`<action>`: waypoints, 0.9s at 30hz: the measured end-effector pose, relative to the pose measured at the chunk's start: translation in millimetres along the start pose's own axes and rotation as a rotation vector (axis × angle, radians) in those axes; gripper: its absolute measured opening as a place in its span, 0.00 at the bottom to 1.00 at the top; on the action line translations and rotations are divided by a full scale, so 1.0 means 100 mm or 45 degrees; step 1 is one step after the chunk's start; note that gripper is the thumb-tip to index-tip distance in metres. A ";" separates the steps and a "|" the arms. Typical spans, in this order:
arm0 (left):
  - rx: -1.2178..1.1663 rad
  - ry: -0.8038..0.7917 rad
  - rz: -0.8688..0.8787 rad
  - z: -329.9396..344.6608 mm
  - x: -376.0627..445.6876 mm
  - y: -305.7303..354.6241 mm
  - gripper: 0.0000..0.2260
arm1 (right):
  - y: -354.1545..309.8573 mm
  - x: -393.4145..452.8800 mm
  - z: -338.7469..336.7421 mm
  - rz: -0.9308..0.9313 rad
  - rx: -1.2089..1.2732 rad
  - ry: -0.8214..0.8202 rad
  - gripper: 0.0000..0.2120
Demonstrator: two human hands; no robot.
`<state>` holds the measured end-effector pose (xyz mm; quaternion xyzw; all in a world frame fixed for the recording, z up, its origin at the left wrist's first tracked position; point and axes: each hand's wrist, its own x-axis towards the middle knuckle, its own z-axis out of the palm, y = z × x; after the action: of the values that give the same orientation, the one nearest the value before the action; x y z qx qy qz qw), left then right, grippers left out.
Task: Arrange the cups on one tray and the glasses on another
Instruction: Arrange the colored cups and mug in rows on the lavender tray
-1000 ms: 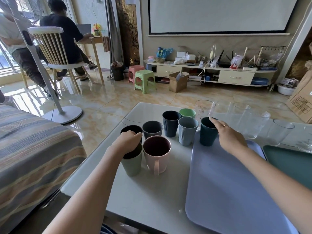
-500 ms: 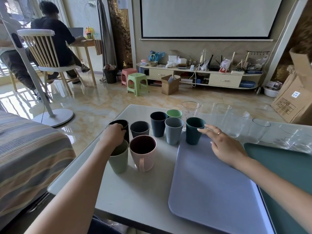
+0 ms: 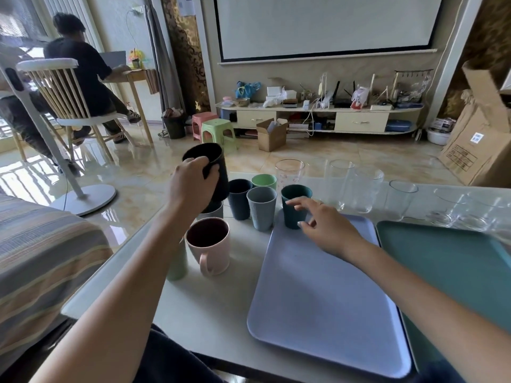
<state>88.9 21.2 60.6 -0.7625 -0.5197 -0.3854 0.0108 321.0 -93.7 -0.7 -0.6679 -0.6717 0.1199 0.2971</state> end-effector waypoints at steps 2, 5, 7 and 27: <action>-0.122 -0.057 0.087 0.06 -0.07 0.24 0.11 | -0.03 0.03 -0.03 -0.009 0.206 0.029 0.23; -0.204 -0.234 0.209 0.22 -0.22 0.62 0.12 | -0.02 0.04 -0.07 0.043 0.444 0.019 0.29; -0.228 -0.402 0.278 0.35 -0.32 0.83 0.10 | 0.00 0.05 -0.08 0.102 0.563 0.048 0.33; 0.121 -0.935 -0.029 1.16 0.02 0.26 0.29 | 0.54 0.21 0.45 0.503 0.575 0.025 0.37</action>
<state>176.8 59.1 -9.2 -0.8427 -0.5147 -0.0616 -0.1451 341.3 -58.1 -61.4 -0.7039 -0.4822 0.3152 0.4157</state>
